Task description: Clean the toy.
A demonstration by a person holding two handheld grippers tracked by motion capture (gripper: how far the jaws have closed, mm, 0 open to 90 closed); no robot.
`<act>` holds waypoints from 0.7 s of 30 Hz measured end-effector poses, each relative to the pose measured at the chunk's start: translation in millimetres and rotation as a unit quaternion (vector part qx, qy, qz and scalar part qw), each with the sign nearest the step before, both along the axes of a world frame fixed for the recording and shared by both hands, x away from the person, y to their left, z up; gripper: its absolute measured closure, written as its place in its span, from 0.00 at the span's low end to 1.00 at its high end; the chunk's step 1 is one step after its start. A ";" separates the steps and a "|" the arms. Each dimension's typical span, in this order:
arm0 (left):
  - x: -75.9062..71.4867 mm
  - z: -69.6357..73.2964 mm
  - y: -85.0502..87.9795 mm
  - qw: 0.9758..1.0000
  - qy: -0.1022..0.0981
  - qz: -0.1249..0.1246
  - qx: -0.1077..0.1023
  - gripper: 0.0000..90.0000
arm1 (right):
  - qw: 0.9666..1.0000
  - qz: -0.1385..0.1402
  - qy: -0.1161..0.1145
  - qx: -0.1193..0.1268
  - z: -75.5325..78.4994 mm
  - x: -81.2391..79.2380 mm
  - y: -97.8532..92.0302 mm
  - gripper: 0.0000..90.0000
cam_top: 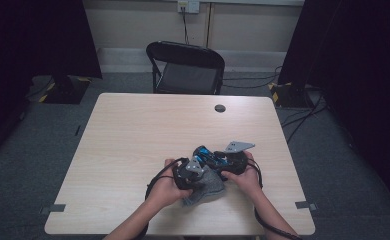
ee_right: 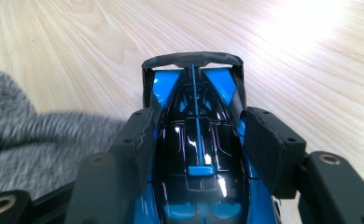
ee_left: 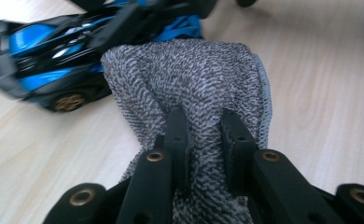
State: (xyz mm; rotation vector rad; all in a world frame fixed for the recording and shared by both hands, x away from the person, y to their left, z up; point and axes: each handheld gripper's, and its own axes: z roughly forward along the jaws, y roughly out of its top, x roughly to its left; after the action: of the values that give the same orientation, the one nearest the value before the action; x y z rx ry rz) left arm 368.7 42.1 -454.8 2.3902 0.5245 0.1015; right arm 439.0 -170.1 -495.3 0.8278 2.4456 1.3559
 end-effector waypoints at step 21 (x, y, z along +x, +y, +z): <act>-15.0 -15.3 -45.9 0.996 0.020 -0.083 -0.027 0.84 | 1.000 0.000 0.000 -0.001 0.1 0.0 -0.1 0.49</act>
State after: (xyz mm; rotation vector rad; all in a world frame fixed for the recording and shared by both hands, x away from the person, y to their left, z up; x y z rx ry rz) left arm 353.6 -3.8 -470.1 2.3754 0.3416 -0.0342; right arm 439.1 -170.2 -495.2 0.8282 2.4468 1.3543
